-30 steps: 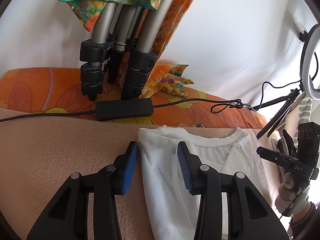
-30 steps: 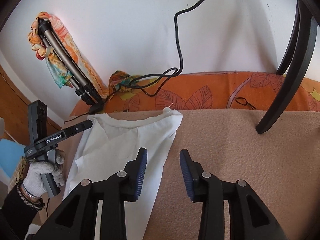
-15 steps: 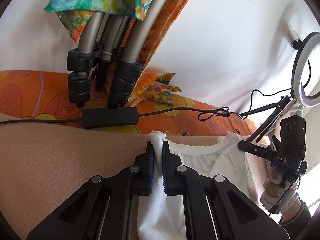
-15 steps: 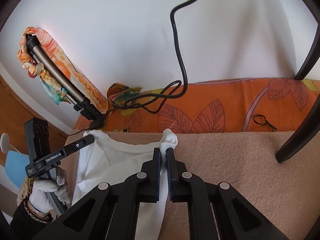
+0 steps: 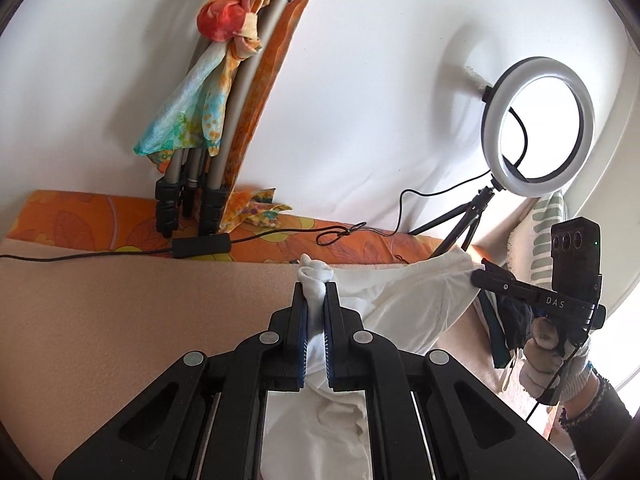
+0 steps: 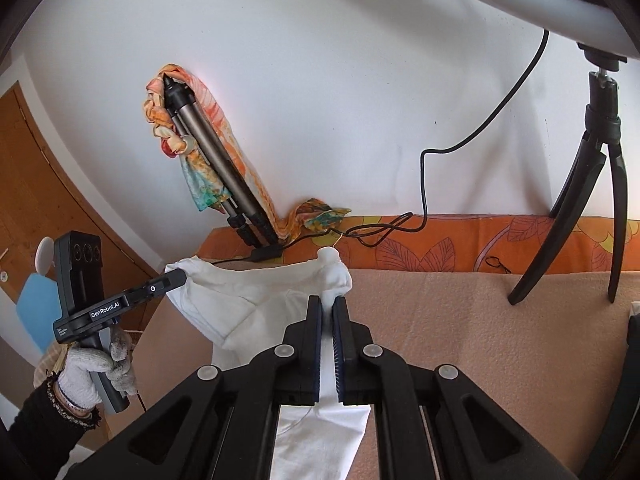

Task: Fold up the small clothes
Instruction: 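Lift the collar end and fold it over onto the hem fold with both tools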

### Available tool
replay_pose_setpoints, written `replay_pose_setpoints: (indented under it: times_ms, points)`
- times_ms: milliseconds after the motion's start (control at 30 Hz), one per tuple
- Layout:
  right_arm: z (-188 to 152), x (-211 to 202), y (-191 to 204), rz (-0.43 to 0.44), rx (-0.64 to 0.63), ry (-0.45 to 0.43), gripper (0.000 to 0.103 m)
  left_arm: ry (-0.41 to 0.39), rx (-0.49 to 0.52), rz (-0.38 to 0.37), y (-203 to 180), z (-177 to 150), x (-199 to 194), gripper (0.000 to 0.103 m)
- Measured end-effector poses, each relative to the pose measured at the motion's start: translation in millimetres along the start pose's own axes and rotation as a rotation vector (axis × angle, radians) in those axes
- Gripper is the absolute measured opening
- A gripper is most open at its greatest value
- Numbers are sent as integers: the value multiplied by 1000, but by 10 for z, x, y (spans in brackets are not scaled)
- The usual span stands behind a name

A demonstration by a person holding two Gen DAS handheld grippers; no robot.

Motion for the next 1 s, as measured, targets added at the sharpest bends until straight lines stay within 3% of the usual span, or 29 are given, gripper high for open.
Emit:
replay_pose_setpoints:
  times_ms: [233,533,733,867,1000]
  points:
    - [-361,-515,417,-16,-41,-15,3,-29,40,-1,-230,-321,-579,5]
    - [-1050,-1005,1042,-37,-141,-9,3,-23,66,0,-360,-1063,-1222,5]
    - [-1844,-1070,1255,-93,-232,43,3,31,114,-4,-435,-1779,-1330,5]
    - [-2306,-1013,1229,-183,-301,104,4,83,195,27,-454,-2189,-1297,5]
    - [-2609,-1111,1184,-198,-325,148,14,107,276,51,-461,-2425,-1410,7]
Point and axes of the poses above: each gripper's, at about its wrist camera, not at the fingertips, and x roughly the way its jaws point, y to its left, z to its top, the point moved 7 cm from there along x, roughly the way its jaws point, and after that the axes turned 10 degrees about z, right-handed, at the moved point
